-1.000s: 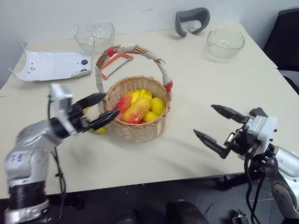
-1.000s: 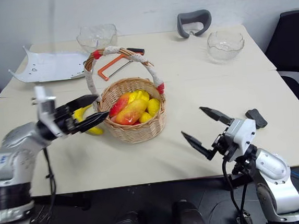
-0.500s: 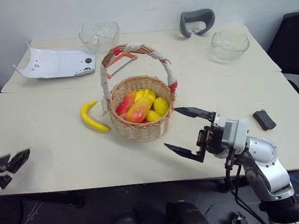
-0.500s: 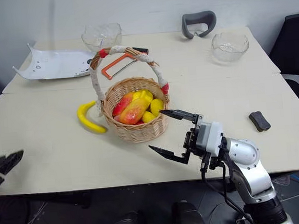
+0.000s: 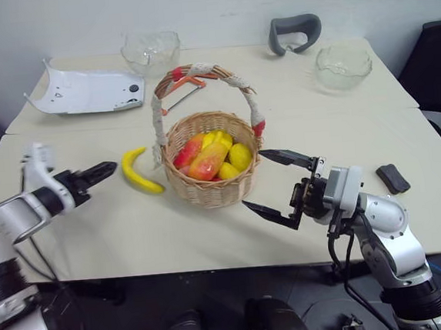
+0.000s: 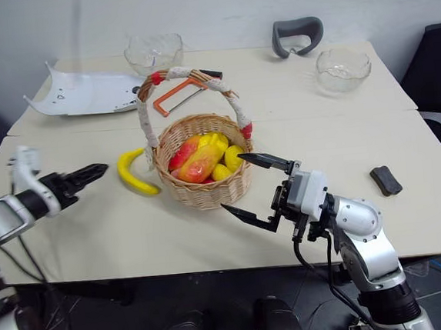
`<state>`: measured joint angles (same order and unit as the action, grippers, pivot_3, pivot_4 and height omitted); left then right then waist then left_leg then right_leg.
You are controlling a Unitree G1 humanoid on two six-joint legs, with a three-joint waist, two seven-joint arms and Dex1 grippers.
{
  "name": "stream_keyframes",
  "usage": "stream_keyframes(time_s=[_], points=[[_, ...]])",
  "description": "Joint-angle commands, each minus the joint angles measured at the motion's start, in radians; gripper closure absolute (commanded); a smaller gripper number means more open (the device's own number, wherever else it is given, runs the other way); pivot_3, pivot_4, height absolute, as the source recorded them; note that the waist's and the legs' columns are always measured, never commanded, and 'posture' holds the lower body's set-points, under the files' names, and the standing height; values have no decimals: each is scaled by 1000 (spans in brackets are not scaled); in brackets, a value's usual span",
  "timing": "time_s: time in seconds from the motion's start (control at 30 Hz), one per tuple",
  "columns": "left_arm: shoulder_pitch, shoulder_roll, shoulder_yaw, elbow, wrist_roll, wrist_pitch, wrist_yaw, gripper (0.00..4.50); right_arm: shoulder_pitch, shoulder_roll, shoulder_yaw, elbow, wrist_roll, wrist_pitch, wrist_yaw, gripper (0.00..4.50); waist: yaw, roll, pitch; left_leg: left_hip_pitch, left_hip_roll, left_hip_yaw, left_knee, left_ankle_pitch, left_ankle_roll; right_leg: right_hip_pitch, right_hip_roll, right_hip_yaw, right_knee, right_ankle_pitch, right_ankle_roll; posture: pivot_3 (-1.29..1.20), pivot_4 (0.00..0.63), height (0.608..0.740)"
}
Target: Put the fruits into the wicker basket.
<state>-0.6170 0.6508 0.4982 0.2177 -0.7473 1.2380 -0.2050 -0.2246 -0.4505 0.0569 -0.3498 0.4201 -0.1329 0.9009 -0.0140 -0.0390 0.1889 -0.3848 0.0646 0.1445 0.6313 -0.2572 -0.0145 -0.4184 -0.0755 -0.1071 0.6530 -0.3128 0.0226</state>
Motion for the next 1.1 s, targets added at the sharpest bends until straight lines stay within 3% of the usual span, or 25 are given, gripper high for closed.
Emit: stream_keyframes(time_s=[0.03,0.23,0.27,0.4,0.67,0.77,0.87,1.0,1.1], points=[[-70,-12,-47,70,70,-38,27,62,-9,12,-20,-38,3,-8,-36,0,-5,0,0,0,0,0,0,0,0,0,0,0,0,0,0,0,150,740],[-186,-88,-142,258,179,-132,28,62,37,14,-26,-77,-11,-3,-86,0,-8,0,0,0,0,0,0,1,0,0,0,0,1,0,0,0,150,740],[-204,-95,-158,292,196,-149,18,235,38,15,-28,-79,-13,-2,-93,0,-7,0,0,0,0,0,1,1,0,0,0,0,1,0,0,0,150,740],[-246,-95,-222,392,269,-203,-30,1251,38,19,-33,-83,-15,0,-117,0,-5,0,0,0,-1,0,2,1,0,0,0,0,2,0,0,0,150,740],[-244,-28,-209,487,338,-288,-88,3801,53,14,-40,-93,-20,-2,-147,0,-11,0,0,0,-1,0,2,1,0,0,0,0,2,0,0,0,150,740],[-230,31,-144,462,304,-358,-158,3889,53,12,-38,-93,-25,-3,-151,0,-20,-1,0,1,0,1,1,2,-1,0,0,1,3,0,0,0,150,740],[-155,141,-149,332,249,-325,-362,3889,53,2,-51,-99,-26,1,-156,0,-24,-2,1,-1,1,2,0,3,-3,-4,1,2,5,-1,-1,0,150,740],[35,344,-213,159,261,-437,-692,3889,60,-21,-99,-112,-11,3,-160,0,-21,-2,2,-3,1,3,-1,3,-5,-9,1,3,7,-2,-4,0,150,740],[115,434,-208,15,230,-525,-878,3889,76,-43,-130,-115,2,17,-156,0,-8,-2,2,-3,1,2,0,3,-5,-9,0,2,7,-3,-5,0,150,740]])
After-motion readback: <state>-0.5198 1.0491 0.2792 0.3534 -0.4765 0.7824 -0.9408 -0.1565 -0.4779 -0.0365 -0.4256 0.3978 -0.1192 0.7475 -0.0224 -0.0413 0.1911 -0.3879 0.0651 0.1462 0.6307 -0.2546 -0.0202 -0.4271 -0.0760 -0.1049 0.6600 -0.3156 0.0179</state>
